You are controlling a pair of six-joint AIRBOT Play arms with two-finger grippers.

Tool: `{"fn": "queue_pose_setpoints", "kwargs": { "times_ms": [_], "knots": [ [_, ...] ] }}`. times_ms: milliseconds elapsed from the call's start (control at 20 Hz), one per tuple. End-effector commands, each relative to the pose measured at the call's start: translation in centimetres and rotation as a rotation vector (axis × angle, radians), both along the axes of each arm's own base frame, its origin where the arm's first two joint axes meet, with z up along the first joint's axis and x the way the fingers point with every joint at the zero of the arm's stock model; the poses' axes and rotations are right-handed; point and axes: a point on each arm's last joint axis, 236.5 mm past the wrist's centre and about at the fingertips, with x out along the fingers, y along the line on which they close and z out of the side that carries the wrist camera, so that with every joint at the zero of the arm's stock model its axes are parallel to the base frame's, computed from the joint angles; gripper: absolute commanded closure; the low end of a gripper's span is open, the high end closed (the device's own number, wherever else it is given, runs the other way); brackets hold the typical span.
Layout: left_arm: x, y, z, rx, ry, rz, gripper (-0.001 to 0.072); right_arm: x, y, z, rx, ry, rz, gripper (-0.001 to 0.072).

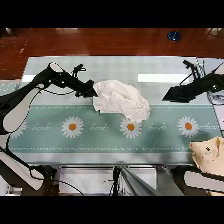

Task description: Fold the shirts.

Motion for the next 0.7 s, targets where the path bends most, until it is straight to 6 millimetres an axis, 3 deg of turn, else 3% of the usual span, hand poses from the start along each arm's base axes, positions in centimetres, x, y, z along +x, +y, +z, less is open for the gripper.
{"fn": "queue_pose_setpoints", "kwargs": {
  "times_ms": [0,200,400,450,500,550,650],
  "knots": [
    [-0.5,0.1,0.2,-0.007,0.017,-0.015,0.0680,-0.4,6.3,1.3,0.366,-0.027,-0.019,0.0099],
    [-0.5,0.1,0.2,-0.008,0.018,-0.015,0.0680,-0.2,7.4,-0.9,0.340,-0.022,-0.062,0.0100],
    [-0.4,-0.3,0.7,-0.029,0.018,-0.010,0.0680,-1.2,12.3,-4.3,0.296,0.041,0.000,0.0131],
    [-0.2,-0.3,1.0,-0.032,0.012,-0.013,0.0680,-1.3,13.5,-5.2,0.280,0.046,0.013,0.0251],
    [0.0,-0.4,1.4,-0.035,0.000,-0.020,0.0680,-1.4,14.4,-5.8,0.262,0.037,0.025,0.0526],
    [0.3,-0.5,2.1,-0.044,-0.028,-0.037,0.0681,-1.2,15.3,-5.8,0.259,0.025,0.025,0.0687],
    [1.9,-1.0,5.0,-0.074,-0.117,-0.047,0.0682,-0.4,16.4,-2.9,0.320,-0.041,0.034,0.0687]
  ]
}}
